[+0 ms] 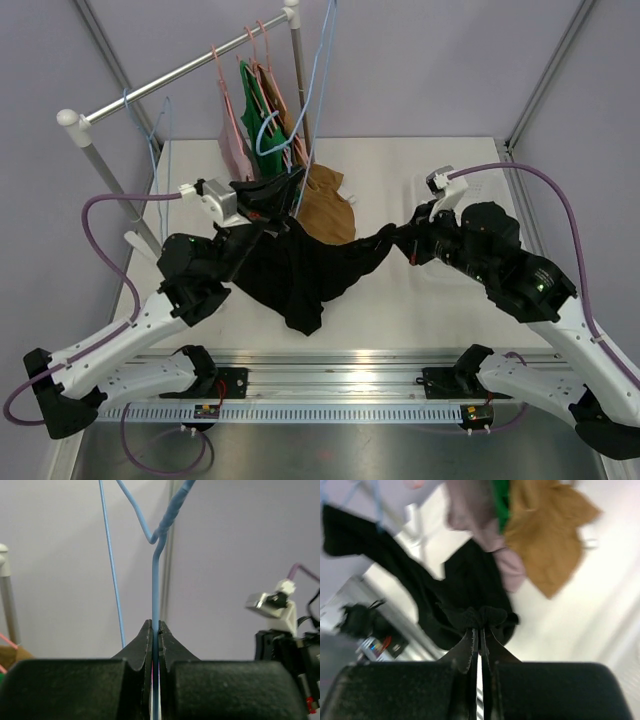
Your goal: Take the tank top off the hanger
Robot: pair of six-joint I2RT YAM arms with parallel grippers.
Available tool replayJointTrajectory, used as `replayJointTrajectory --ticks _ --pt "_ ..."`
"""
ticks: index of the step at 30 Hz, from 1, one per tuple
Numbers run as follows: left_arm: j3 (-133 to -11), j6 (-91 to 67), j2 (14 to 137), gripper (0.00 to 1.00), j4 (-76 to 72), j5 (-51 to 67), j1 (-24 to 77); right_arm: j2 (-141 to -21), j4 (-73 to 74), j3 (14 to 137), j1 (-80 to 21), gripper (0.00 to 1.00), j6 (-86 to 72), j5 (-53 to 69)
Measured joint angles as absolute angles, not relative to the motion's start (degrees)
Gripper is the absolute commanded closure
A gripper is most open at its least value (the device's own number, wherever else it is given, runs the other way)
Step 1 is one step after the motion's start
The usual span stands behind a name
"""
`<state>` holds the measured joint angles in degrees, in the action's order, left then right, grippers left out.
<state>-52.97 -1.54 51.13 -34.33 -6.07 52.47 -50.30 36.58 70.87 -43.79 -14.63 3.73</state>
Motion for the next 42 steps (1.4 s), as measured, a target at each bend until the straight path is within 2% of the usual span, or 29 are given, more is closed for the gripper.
replayJointTrajectory --ticks 4,11,14,16,18,23,26,28,34,37,42 --pt "-53.01 3.09 53.91 1.0 -34.06 -9.26 52.75 -49.91 39.44 71.2 -43.48 1.0 -15.11 -5.78" --pt "-51.09 10.37 54.52 1.0 -44.49 -10.72 53.6 -51.42 39.72 69.97 -43.46 1.0 -13.63 3.62" --pt "-51.13 12.51 55.57 1.0 -49.3 -10.31 53.6 -54.3 39.88 66.7 -43.48 1.0 -14.04 3.86" --pt "-51.16 14.98 56.77 0.96 -52.29 -9.13 53.6 -56.01 40.45 63.75 -43.51 1.0 -15.49 0.38" --pt "-51.13 18.06 58.65 1.0 -56.03 -7.92 53.76 -55.86 42.17 61.78 -43.48 1.0 -17.39 -4.1" --pt "-51.13 21.47 61.34 1.0 -58.59 -8.75 53.98 -49.69 44.64 61.89 -43.48 1.0 -21.3 -16.03" --pt "-51.29 23.31 62.33 1.0 -60.73 -10.57 53.95 -45.87 44.75 62.96 -43.48 1.0 -21.89 -18.33" --pt "-51.55 23.73 63.42 1.0 -62.94 -11.62 53.52 -44.36 44.1 63.18 -43.48 1.0 -21.78 -17.02" --pt "-55.2 12.49 64.36 1.0 -60.25 -7.46 48.62 -45.3 37.6 58.39 -43.46 1.0 -20.67 -0.45" --pt "-57.65 5.34 64.1 0.98 -58.39 -2.83 48.27 -47.29 37.76 57.95 -43.48 1.0 -20.47 0.62" --pt "-57.71 -3.33 62.63 1.0 -55.13 7.9 47.59 -46.35 35.9 58.28 -43.46 1.0 -19.53 4.4"
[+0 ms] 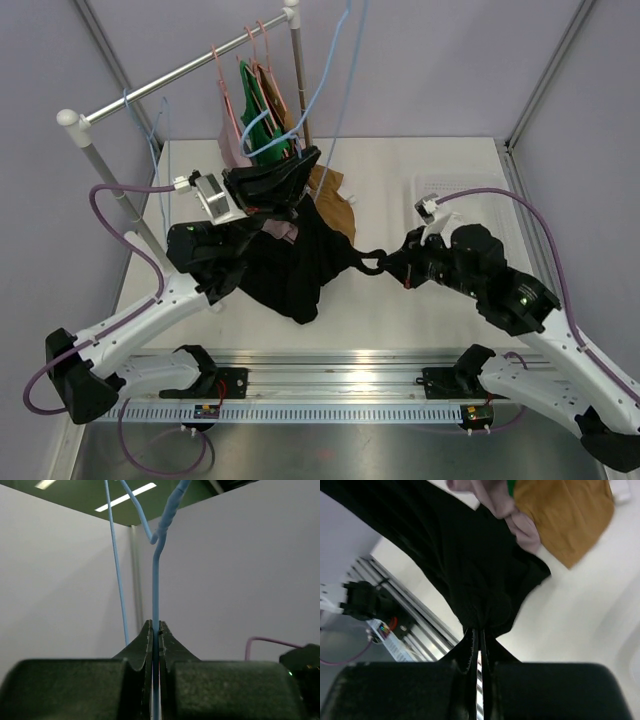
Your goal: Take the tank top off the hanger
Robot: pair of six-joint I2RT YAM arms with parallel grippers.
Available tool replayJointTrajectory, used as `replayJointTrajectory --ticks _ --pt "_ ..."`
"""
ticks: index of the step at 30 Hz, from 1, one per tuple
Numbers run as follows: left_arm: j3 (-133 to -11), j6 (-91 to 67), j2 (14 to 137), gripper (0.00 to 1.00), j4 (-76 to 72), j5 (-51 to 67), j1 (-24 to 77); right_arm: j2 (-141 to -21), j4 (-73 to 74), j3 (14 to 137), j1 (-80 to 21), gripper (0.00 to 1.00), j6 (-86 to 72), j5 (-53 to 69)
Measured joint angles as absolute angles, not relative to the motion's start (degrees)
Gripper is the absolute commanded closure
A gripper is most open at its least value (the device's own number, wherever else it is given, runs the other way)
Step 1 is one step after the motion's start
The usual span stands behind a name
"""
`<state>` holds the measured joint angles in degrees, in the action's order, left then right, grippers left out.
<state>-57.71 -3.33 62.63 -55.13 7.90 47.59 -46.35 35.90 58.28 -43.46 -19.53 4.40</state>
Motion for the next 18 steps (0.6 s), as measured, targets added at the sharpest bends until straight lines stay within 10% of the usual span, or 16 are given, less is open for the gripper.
replayJointTrajectory --ticks 7,18 --pt "-48.21 -19.09 64.73 1.0 -68.36 16.08 47.0 -40.27 30.28 61.17 -43.48 1.0 -19.27 5.45" --pt "-51.83 -30.46 73.84 1.0 -70.19 17.23 47.48 -69.28 29.67 57.43 -43.51 1.0 -20.21 3.97"
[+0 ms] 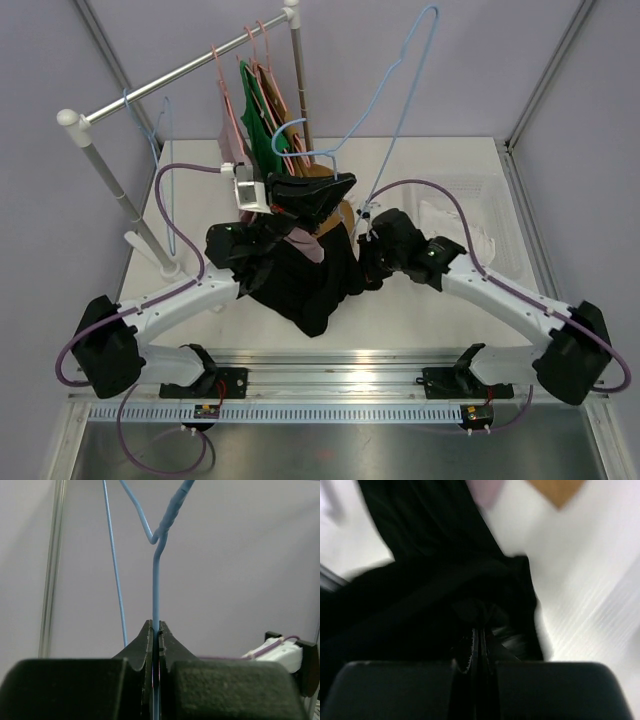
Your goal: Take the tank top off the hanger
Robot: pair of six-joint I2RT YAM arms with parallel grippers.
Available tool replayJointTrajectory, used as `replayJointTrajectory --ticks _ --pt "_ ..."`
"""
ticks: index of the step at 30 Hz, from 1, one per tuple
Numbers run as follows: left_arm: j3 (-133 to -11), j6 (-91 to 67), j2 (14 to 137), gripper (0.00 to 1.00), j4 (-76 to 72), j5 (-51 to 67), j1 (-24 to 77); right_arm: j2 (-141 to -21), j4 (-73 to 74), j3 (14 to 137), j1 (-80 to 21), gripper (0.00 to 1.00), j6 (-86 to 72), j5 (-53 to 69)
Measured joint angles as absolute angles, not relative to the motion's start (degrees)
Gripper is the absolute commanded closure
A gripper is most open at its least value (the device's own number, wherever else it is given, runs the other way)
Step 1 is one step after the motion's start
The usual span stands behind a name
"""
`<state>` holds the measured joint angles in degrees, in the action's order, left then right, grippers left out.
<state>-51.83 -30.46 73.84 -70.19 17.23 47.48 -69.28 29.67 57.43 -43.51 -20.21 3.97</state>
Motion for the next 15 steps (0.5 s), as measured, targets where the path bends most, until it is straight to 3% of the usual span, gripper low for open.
replayJointTrajectory --ticks 4,15 --pt "-52.45 -28.91 71.48 1.0 -71.59 16.62 47.57 -75.66 28.75 51.9 -43.51 1.0 -21.54 3.51" --pt "-47.33 -13.74 59.16 1.0 -72.77 3.33 48.01 -77.36 26.85 48.8 -43.48 1.0 -24.29 -3.77"
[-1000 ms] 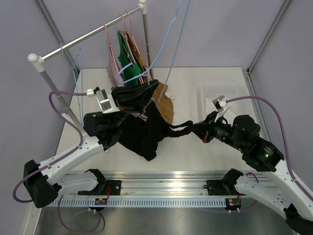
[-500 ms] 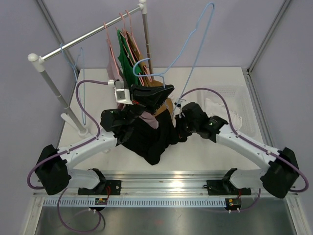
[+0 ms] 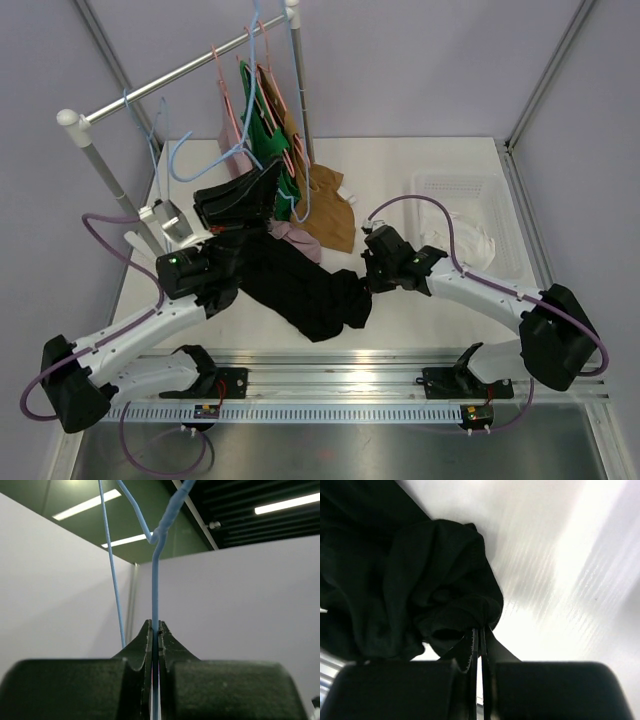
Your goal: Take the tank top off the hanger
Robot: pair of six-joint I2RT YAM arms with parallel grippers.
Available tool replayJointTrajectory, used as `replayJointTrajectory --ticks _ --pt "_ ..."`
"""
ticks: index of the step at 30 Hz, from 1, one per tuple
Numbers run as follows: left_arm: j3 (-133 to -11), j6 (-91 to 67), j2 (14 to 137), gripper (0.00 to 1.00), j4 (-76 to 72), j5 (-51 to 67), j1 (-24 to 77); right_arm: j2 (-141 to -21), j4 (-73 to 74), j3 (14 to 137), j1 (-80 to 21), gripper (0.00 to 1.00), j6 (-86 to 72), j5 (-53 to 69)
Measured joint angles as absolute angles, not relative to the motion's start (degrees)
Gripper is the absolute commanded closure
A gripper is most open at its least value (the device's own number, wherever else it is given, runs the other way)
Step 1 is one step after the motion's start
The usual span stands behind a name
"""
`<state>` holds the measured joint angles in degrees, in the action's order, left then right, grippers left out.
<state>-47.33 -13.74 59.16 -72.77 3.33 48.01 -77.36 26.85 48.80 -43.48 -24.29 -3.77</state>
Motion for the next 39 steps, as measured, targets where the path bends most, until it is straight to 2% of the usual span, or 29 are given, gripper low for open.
replayJointTrajectory --ticks 2,4,5,7,8,14,17,24,32,39 --pt "-48.38 -11.38 57.56 1.0 -72.47 1.61 48.01 -77.87 26.37 47.99 -43.48 0.97 -24.69 -3.86" --pt "-50.63 -9.93 55.09 1.0 -68.03 0.27 48.01 -77.6 26.33 47.88 -43.51 0.81 -25.28 -3.92" --pt "-52.01 -9.45 53.65 1.0 -64.93 -0.56 48.01 -77.23 26.33 47.97 -43.51 0.67 -25.45 -3.92" --pt "-54.83 -8.73 50.22 1.0 -57.89 -2.39 48.05 -75.09 26.3 47.99 -43.48 0.07 -26.04 -3.75" --pt "-55.86 -8.51 48.73 1.0 -54.83 -3.36 48.07 -73.6 26.24 48.03 -43.48 0.01 -25.85 -3.49" --pt "-63.88 -8.6 41.85 1.0 -28.16 -10.83 48.12 -65.56 26.83 51.96 -43.51 0.01 -24.47 -2.22" --pt "-70.89 -11.42 41.5 1.0 -10.37 -16.49 48.12 -64.99 27.64 55.33 -43.51 0.0 -23.27 -3.73" --pt "-77.25 -20.25 39.68 1.0 20.49 -26.76 48.12 -65.36 31.03 57.14 -43.48 0.0 -21.58 -6.94" --pt "-82.59 -27.86 40.77 1.0 42.48 -36.38 48.12 -66.3 33.06 58.67 -43.51 0.01 -21.17 -8.58" --pt "-87.94 -29.04 52.12 1.0 48.56 -39.72 46.09 -66.17 33.34 59.59 -43.48 0.0 -21.43 -10.04"
